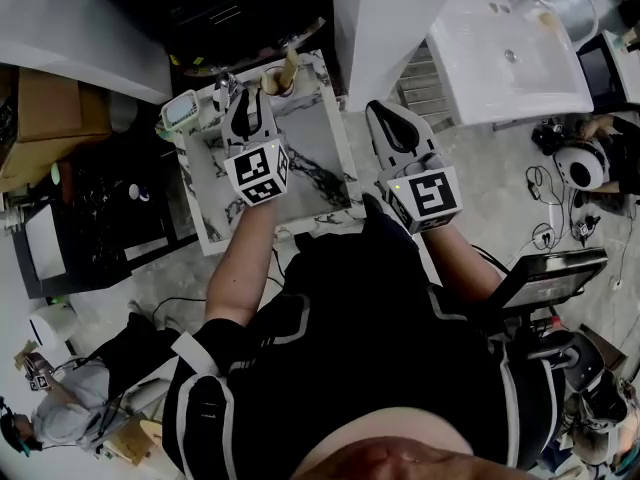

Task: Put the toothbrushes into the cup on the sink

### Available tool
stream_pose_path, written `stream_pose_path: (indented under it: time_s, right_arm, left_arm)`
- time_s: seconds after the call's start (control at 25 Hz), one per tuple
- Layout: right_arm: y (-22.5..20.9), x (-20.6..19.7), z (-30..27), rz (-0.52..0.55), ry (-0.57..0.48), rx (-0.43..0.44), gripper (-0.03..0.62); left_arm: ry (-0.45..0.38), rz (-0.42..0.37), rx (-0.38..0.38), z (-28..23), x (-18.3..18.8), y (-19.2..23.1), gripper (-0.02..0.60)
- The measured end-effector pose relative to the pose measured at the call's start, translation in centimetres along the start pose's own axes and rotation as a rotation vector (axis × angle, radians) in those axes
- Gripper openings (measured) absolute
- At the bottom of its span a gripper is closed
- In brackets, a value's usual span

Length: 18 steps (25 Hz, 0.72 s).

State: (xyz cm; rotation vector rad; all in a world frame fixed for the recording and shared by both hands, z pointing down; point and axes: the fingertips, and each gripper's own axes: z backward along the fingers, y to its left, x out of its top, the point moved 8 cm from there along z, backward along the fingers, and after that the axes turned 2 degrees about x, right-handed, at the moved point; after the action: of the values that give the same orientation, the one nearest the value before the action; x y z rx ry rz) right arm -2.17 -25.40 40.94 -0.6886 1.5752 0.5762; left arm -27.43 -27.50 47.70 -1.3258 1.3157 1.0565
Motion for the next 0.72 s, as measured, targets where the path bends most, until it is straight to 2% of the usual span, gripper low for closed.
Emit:
stream_pose_path:
  time_s: [0.12,0.2,0.36,0.44,0.56,0.64,0.72]
  right_arm:
    - [1.1,0.6,0.1,-0.004,-0.013,-0.003,0.025]
    - [1.8,1.0,0.1,-0.004,-0.019,-0.008,0.025]
    - [3.4,1.8,-0.2,0.004,-0.025,-0.018,0.025]
    - [3.9,2.3,-0.4,-0.001,-0.038,-0.042,0.025]
    - [5.0,2.6,-0.2,0.013,-0.045,-0.071,0.025]
    - [6.5,2.8,0.2,0.022,-0.054,-0.068,0.025]
    - [8.0,3.0,0.6,0.021,-0.073,-0.075,0.025]
  left_arm:
    - [0.006,0.005,-0.001,1.8,1.0,0.9,0.086]
    - [-0.009,0.013,-0.036,3.1,1.7,1.3,0.084]
    - [-0.025,0.075,-0.101,6.1,3.1,2.6,0.084]
    - [-0.046,0.069,-0.118,7.6,3.8,3.4,0.079]
    - [-0.119,0.038,-0.102,10.4,4.9,4.5,0.016]
    - [-0.155,0.027,-0.086,12.4,5.4,5.5,0.008]
    - [-0.161,0.042,-0.104,13.9,5.7,6.5,0.006]
